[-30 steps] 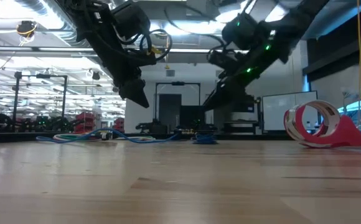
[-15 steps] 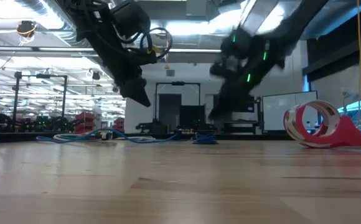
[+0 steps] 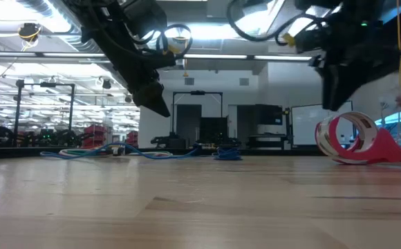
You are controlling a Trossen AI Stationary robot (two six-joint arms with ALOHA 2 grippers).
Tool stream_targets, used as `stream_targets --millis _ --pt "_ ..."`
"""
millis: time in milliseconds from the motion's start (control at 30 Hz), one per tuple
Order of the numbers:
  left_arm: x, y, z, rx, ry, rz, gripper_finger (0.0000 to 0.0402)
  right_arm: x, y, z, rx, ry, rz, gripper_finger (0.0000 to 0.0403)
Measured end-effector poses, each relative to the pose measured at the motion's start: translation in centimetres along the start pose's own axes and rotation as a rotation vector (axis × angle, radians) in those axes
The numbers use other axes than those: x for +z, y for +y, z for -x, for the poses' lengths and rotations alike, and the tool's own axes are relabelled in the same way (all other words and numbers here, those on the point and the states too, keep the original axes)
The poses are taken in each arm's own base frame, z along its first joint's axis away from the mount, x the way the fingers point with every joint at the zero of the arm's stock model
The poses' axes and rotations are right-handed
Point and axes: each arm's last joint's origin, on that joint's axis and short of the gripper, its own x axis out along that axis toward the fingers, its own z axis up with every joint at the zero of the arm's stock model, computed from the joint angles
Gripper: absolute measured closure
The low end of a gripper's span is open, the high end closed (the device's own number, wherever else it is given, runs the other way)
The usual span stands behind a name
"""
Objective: Coil cords
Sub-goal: Move the tape to the upper right corner of the table
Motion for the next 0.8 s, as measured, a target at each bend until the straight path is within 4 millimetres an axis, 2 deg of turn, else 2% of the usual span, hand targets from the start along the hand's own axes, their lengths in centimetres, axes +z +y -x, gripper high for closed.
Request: stream_targets --millis 100,167,267,333,500,600,700,800 --pt "0.0 0.0 0.0 0.000 0.000 0.003 0.0247 -0.9 1.8 -0.3 -0.046 0.047 0.035 0.0260" --pt "0.0 0.0 0.0 0.000 0.000 0.004 0.0247 -1.5 2.7 -0.1 -0.136 0.067 0.070 0.0260" --pt "0.0 0.0 0.0 0.000 -0.002 0.004 0.0247 -2.3 3.5 0.0 -0.279 0.092 0.119 0.0260" --pt "0.0 0.0 0.0 0.000 -0.002 0.005 0.0247 -2.4 3.8 -0.3 -0.316 0.104 0.138 0.0260" --pt "0.0 0.0 0.0 0.000 0.000 0.000 0.0247 -3.2 3.9 -2.4 -0.355 0.160 0.157 0.0260" --pt "0.0 0.0 0.0 0.000 0.002 -0.001 0.0247 -3.6 3.7 -3.2 -0.454 0.142 0.147 0.0260" --pt "0.0 0.0 0.0 0.000 0.001 -0.001 0.0247 -3.6 3.2 -2.9 -0.575 0.114 0.140 0.0266" --pt "0.0 0.0 0.0 0.001 0.001 -0.001 0.0247 -3.3 2.0 -2.9 -0.632 0.110 0.100 0.0301"
